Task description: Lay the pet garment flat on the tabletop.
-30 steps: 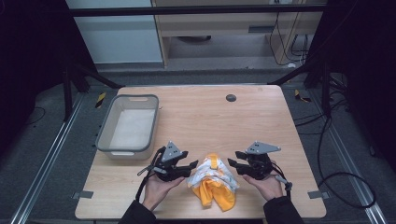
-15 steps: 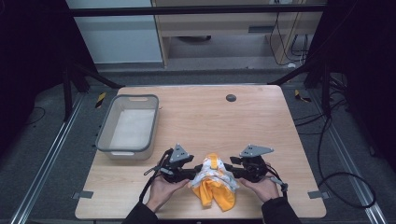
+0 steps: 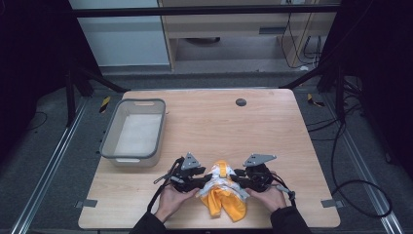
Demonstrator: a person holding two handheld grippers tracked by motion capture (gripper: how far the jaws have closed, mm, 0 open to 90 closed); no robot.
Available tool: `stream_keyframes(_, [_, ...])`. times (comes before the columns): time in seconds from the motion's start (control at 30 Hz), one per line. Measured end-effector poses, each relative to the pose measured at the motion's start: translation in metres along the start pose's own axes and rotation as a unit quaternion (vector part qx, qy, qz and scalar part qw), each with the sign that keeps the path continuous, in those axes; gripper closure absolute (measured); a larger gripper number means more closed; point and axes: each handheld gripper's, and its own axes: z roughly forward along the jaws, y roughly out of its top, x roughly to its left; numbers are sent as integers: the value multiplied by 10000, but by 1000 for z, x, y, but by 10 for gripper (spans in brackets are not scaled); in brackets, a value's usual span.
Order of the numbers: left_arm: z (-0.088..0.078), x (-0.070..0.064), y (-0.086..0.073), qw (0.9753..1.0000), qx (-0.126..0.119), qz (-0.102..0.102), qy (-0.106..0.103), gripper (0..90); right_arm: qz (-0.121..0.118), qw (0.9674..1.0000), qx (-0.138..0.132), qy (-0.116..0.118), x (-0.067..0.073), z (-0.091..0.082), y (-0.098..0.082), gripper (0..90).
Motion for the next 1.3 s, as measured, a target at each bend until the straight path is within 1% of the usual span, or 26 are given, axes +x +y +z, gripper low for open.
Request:
stream_keyframes(0.03, [1, -1, 0, 10000, 29, 17, -10, 650, -9, 10000, 36, 21, 1, 0, 0, 731])
stream_keyframes(0.07, [1, -1, 0, 10000, 29, 17, -10, 667, -9, 10000, 36, 21, 1, 0, 0, 731])
stream_keyframes(0.1, [1, -1, 0, 10000, 31, 12, -32, 690, -12, 10000, 47, 48, 1, 0, 0, 759])
stream_keyframes(0.13, [1, -2, 0, 10000, 36, 14, -36, 690, -12, 10000, 47, 48, 1, 0, 0, 759])
stream_keyframes(0.17, [1, -3, 0, 10000, 39, 2, -75, 731, -2, 10000, 47, 73, 1, 0, 0, 789])
stream_keyframes(0.2, [1, -3, 0, 10000, 39, 2, -75, 749, -2, 10000, 47, 73, 1, 0, 0, 789])
stream_keyframes(0.27, [1, -3, 0, 10000, 40, 10, -86, 763, 7, 10000, 36, 73, 1, 0, 0, 820])
stream_keyframes(0.3, [1, -3, 0, 9999, 28, 2, -115, 793, 21, 10000, 12, 85, 1, 0, 0, 836])
stream_keyframes(0.43, [-1, -4, 1, 9999, -14, 18, -138, 852, 9, 10000, -1, 89, 1, -1, 1, 854])
stream_keyframes(0.63, [-4, -5, 3, 9998, -39, -14, -201, 872, 29, 9999, -71, 92, 1, -4, 1, 861])
stream_keyframes(0.73, [-7, -5, 4, 9997, -92, -37, -231, 881, 25, 9999, -115, 64, 2, -5, 2, 863])
stream_keyframes(0.77, [-9, -7, 5, 9996, -151, -35, -236, 883, -1, 9998, -177, 50, 2, -7, 3, 864])
stream_keyframes(0.8, [-9, -7, 5, 9996, -151, -35, -236, 884, -1, 9998, -177, 50, 2, -7, 3, 864])
stream_keyframes(0.83, [-11, -7, 7, 9996, -181, -21, -232, 884, 37, 9997, -255, 54, 1, -9, 4, 864])
stream_keyframes(0.87, [-12, -8, 8, 9995, -221, -23, -223, 884, 37, 9997, -255, 54, 1, -9, 4, 864])
stream_keyframes(0.97, [-19, -10, 13, 9992, -340, 30, -211, 885, 67, 9992, -377, 72, 0, -14, 7, 866])
stream_keyframes(1.0, [-19, -10, 13, 9992, -340, 30, -211, 885, 67, 9992, -377, 72, 0, -14, 7, 866])
stream_keyframes(1.03, [-23, -10, 18, 9990, -413, 83, -159, 885, 28, 9990, -440, 31, 0, -17, 10, 867])
stream_keyframes(1.07, [-23, -10, 18, 9990, -413, 83, -159, 885, 28, 9990, -440, 31, 0, -17, 10, 867])
stream_keyframes(1.13, [-26, -9, 24, 9987, -492, 90, -116, 885, 21, 9985, -547, 0, 1, -20, 15, 867])
stream_keyframes(1.17, [-28, -8, 30, 9985, -531, 98, -78, 885, 13, 9982, -606, -48, 1, -23, 20, 868])
stream_keyframes(1.2, [-28, -8, 30, 9985, -531, 98, -78, 885, 13, 9982, -606, -48, 1, -23, 20, 868])
stream_keyframes(1.23, [-31, -5, 36, 9983, -576, 118, 2, 885, 10, 9974, -707, -135, -1, -24, 27, 867])
stream_keyframes(1.27, [-31, -5, 36, 9983, -576, 118, 2, 885, 10, 9974, -707, -135, -1, -24, 27, 867])
stream_keyframes(1.3, [-32, -4, 39, 9981, -608, 108, 41, 885, 13, 9962, -839, -226, -1, -26, 34, 867])
